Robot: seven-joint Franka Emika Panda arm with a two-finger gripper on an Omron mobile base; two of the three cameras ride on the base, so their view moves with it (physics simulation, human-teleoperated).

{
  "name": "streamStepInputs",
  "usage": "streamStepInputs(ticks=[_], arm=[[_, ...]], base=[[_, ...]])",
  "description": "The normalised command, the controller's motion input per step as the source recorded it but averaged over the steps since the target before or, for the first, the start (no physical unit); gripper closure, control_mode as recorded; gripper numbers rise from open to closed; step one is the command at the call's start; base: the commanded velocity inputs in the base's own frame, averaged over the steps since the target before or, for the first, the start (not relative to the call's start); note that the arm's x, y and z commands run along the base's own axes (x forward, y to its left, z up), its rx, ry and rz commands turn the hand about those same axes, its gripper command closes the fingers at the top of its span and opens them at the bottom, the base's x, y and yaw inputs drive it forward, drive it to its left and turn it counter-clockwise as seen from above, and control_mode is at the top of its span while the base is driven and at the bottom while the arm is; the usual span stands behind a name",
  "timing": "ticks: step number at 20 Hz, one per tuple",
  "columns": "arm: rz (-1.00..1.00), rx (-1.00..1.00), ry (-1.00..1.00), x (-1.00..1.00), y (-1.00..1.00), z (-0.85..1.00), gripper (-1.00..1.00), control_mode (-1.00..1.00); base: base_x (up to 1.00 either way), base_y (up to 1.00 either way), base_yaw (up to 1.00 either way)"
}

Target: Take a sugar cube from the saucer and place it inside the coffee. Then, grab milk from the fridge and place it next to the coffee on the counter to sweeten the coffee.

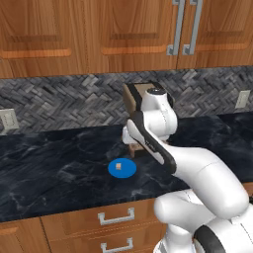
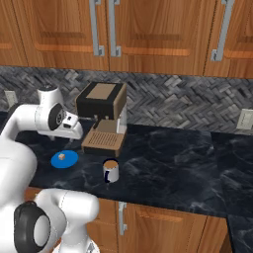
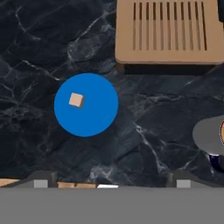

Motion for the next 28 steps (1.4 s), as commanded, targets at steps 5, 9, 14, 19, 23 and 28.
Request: streamStepInputs(ticks=[5, 9, 14, 19, 23, 28], arm=[[-0.06, 0.0, 0.05, 0.01, 0.6, -0.64, -1.0, -1.0], [-0.05, 0.0, 0.09, 0.14, 0.3, -0.4, -1.0, -1.0], [-0.05, 0.0, 0.08, 0.29, 0.27, -0.23, -1.0, -1.0], [-0.04, 0.0, 0.02, 0.27, 0.21, -0.28, -1.0, -1.0], [0.0, 0.0, 0.0, 0.24, 0.0, -0.3, -1.0, -1.0], [0.0, 0.0, 0.0, 0.26, 0.0, -0.3, -1.0, -1.0]], base=[[0.0, 0.0, 0.0], [0.0, 0.0, 0.0], [0.0, 0.0, 0.0], [0.0, 0.0, 0.0], [0.0, 0.0, 0.0], [0.0, 0.0, 0.0]])
